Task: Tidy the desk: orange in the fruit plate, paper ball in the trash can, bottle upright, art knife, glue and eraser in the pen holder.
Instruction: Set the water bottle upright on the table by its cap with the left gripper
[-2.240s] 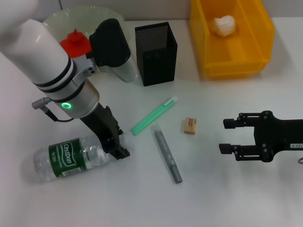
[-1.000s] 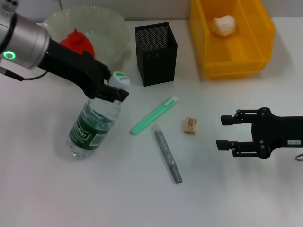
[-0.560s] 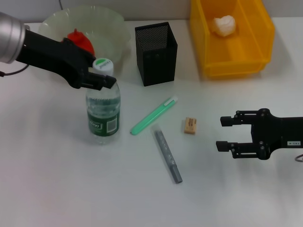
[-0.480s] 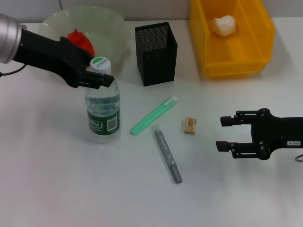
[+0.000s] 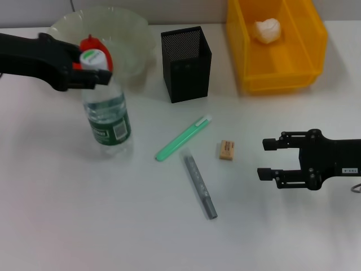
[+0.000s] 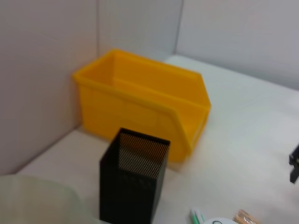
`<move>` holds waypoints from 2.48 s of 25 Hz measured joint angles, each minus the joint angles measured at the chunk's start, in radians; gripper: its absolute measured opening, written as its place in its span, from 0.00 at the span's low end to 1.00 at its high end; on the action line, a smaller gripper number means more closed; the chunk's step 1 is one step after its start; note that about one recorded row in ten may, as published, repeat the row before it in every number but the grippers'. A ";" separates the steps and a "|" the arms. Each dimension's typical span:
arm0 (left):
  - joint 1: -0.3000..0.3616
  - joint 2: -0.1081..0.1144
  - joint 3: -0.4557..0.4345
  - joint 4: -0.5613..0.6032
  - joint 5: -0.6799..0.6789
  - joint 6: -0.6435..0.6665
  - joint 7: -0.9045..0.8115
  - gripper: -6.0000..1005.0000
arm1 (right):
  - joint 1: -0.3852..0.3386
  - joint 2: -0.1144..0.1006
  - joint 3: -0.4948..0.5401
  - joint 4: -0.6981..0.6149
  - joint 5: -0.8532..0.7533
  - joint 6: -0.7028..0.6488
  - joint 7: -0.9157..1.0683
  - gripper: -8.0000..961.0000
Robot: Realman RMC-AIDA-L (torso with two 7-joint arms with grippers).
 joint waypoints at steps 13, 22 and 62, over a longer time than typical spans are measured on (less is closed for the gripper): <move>0.119 0.029 -0.030 -0.009 -0.112 -0.085 0.075 0.45 | 0.000 0.016 0.000 -0.003 0.004 0.024 -0.022 0.72; 0.135 0.030 -0.032 -0.011 -0.112 -0.116 0.076 0.45 | -0.010 0.042 0.001 -0.011 0.008 0.072 -0.059 0.72; 0.156 0.026 -0.034 -0.098 -0.106 -0.391 0.087 0.46 | -0.010 0.041 0.012 -0.012 0.009 0.066 -0.053 0.72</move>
